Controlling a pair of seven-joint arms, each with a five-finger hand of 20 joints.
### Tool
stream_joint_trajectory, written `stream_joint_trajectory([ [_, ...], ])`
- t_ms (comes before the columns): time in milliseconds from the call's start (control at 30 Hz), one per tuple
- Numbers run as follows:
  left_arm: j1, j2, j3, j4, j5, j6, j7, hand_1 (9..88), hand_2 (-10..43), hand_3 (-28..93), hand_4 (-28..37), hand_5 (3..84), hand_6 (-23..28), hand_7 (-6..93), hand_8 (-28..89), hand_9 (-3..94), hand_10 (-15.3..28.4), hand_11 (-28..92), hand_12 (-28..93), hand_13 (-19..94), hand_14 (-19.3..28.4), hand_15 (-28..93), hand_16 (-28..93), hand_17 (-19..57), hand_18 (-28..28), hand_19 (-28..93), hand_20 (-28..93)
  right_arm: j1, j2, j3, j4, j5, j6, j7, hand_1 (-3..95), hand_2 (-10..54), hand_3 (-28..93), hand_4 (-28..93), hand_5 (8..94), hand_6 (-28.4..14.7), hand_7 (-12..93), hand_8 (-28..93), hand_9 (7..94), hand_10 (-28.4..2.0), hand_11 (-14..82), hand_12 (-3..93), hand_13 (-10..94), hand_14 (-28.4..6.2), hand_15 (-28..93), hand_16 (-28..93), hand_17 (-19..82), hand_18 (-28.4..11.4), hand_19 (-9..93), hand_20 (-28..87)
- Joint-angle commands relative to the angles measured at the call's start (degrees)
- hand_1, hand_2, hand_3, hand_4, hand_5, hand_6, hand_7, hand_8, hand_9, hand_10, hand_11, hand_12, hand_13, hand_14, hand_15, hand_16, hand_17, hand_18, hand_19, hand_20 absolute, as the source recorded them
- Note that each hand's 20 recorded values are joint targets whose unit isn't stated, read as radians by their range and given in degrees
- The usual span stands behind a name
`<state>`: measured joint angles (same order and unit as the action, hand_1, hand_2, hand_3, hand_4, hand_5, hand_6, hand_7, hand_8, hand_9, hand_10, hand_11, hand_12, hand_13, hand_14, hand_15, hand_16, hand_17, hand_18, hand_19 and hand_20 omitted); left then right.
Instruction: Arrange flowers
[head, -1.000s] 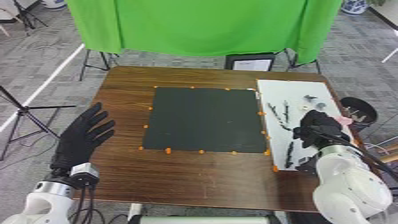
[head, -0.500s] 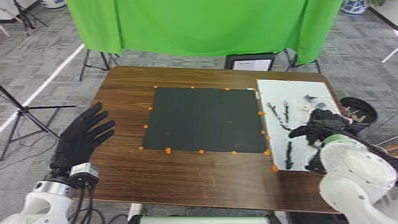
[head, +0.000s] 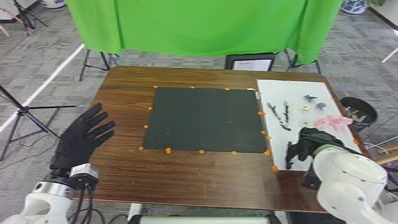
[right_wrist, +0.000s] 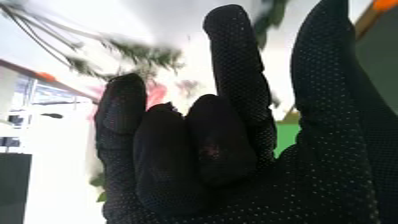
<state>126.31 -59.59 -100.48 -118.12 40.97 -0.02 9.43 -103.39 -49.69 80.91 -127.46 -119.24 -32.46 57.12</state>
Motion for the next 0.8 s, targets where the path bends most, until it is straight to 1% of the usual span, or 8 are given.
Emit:
stream_joint_trajectory([
  [33, 0.7, -0.52, -0.32, -0.31, -0.13, -0.14, -0.17, 24.2, -4.7, 71, -28.3, 25.9, 3.8, 18.8, -10, 22.1, 11.4, 19, 17, 19, 16.3, 32, 0, -9.2, 21.7, 41, 10, -2.2, -0.6, -1.0, 1.0, -1.3, 1.2, 0.1, 32.4, -9.5, 10, -13, 81.3, -1.0, 22, -9, 83.4, -8.3, 71.8, 63.8, 78, -10.8, 91, 44, 30, -23.0, 84, 36],
  [400, 0.4, -0.71, -0.1, -0.18, -0.24, -0.02, -0.66, 24.1, -4.7, 70, -28.3, 25.9, 3.8, 18.8, -11, 22.1, 11.5, 19, 17, 18, 16.3, 32, 0, -9.1, 21.7, 41, 10, -0.9, -1.9, -4.4, 3.5, -3.2, 2.2, -0.8, 32.3, -9.2, 9, -13, 80.7, -1.1, 22, -9, 83.0, -8.5, 71.4, 63.1, 77, -11.0, 91, 44, 30, -23.0, 84, 36],
  [467, 0.4, -0.72, -0.07, -0.2, -0.25, 0.01, -0.63, 24.1, -4.7, 71, -28.3, 25.9, 3.9, 18.7, -11, 22.1, 11.5, 19, 17, 18, 16.3, 32, 0, -9.1, 21.6, 41, 10, -0.8, -2.1, -5.2, 4.4, -3.7, 1.5, -1.3, 35.3, -9.5, 23, -22, 80.7, -0.9, 22, -9, 82.9, -8.5, 71.5, 63.0, 77, -11.0, 91, 43, 30, -22.9, 84, 36],
  [533, 0.4, -0.7, 0.01, -0.19, -0.25, 0.01, -0.6, 24.1, -4.8, 71, -28.3, 25.9, 3.8, 18.8, -10, 22.1, 11.5, 19, 17, 18, 16.3, 32, 0, -9.1, 21.7, 41, 10, -1.0, -2.3, -6.2, 5.6, -4.7, 3.0, -2.0, 27.0, -9.5, 54, -28, 80.9, -0.6, 23, -9, 83.1, -8.4, 71.5, 62.4, 77, -10.8, 91, 43, 30, -22.8, 84, 36],
  [633, 0.2, -0.76, 0.1, -0.13, -0.24, -0.13, -0.8, 24.1, -4.7, 70, -28.3, 25.9, 3.8, 18.8, -11, 22.1, 11.5, 19, 17, 18, 16.3, 32, 0, -9.1, 21.6, 41, 10, -1.5, -2.6, -7.1, 6.7, -4.5, 3.3, -2.3, 31.8, -9.5, 70, -28, 82.0, 0.8, 24, -9, 84.4, -7.9, 72.0, 61.4, 79, -9.8, 91, 42, 31, -22.0, 84, 35],
  [667, 0.2, -0.75, 0.09, -0.12, -0.25, -0.11, -0.84, 24.1, -4.7, 71, -28.3, 25.9, 3.8, 18.8, -11, 22.1, 11.5, 19, 17, 18, 16.3, 32, 0, -9.1, 21.7, 41, 10, -1.5, -2.8, -7.2, 6.9, -3.6, 3.3, -2.1, 34.2, -9.5, 72, -28, 82.7, 1.3, 24, -8, 84.9, -7.6, 72.2, 61.0, 79, -9.6, 90, 42, 32, -21.8, 84, 35],
  [733, 0.3, -0.74, 0.1, -0.17, -0.24, 0.05, -0.75, 24.1, -4.7, 71, -28.3, 25.9, 3.8, 18.9, -11, 22.1, 11.5, 19, 17, 18, 16.3, 32, 0, -9.1, 21.7, 41, 10, -1.8, -2.9, -7.4, 7.2, -4.2, 3.1, -2.6, 43.9, -9.5, 66, -28, 85.1, 1.3, 23, 9, 86.6, -6.9, 72.5, 60.0, 80, -9.2, 90, 42, 33, -21.4, 85, 35],
  [800, 0.4, -0.78, 0.03, -0.21, -0.25, 0.06, -0.78, 24.0, -4.7, 71, -28.3, 25.9, 3.9, 18.8, -11, 22.1, 11.5, 19, 17, 18, 16.3, 32, 0, -9.1, 21.7, 41, 10, -2.0, -3.3, -6.8, 7.2, -1.8, 3.3, -2.2, 46.7, -9.5, 66, -28, 86.8, 1.7, 23, 11, 87.5, -6.7, 72.3, 59.5, 81, -9.1, 90, 42, 34, -21.0, 85, 35],
])
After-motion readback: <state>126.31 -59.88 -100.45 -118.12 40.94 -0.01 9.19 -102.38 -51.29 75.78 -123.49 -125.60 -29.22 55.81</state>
